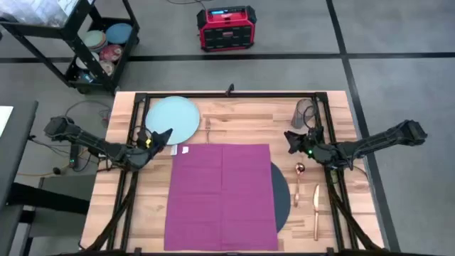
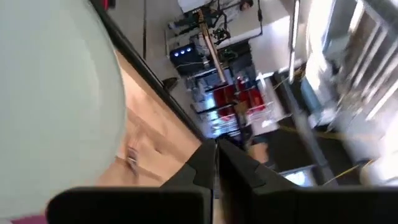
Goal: Set table place
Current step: Move the brown fork to the middle top of the table
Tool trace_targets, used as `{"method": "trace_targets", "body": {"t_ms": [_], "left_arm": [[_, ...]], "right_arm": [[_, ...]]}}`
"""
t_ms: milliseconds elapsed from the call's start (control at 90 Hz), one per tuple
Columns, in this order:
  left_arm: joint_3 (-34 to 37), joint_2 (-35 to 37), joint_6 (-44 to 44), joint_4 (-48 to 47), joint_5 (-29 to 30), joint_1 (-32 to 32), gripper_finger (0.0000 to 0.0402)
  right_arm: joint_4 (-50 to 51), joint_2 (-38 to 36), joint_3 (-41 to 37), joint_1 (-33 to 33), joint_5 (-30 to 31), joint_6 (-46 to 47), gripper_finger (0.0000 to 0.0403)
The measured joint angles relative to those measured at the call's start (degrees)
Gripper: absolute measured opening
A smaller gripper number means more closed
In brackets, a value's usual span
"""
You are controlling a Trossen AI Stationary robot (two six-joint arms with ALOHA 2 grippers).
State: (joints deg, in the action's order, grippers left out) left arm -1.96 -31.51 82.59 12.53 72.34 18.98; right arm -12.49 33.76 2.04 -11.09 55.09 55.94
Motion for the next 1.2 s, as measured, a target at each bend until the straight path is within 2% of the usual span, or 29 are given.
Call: {"method": "trace_targets", "body": {"t_ms": [122,300,489,722,911,1200], "left_arm": [[0.0,0.0,-5.3,-1.7,0.0,0.0,0.0],[0.0,0.0,-5.1,-2.7,-0.1,0.0,0.0],[0.0,0.0,10.1,-2.2,-6.5,0.0,0.0],[0.0,0.0,31.6,-0.1,-7.6,0.0,0.0],[0.0,0.0,32.9,1.6,-8.2,0.0,0.0],[0.0,0.0,40.2,1.9,-10.4,0.0,0.0]], "right_arm": [[0.3,0.0,0.0,0.0,0.0,-1.1,0.0114],[0.8,0.0,0.0,0.0,0.2,-1.9,0.0114],[0.5,0.0,0.0,0.0,0.3,-0.5,0.0114],[0.5,0.0,0.0,0.0,0.3,-0.4,0.0114],[0.4,0.0,0.0,0.0,0.3,-0.3,0.0114],[0.4,0.0,0.0,0.0,0.3,-0.3,0.0114]]}}
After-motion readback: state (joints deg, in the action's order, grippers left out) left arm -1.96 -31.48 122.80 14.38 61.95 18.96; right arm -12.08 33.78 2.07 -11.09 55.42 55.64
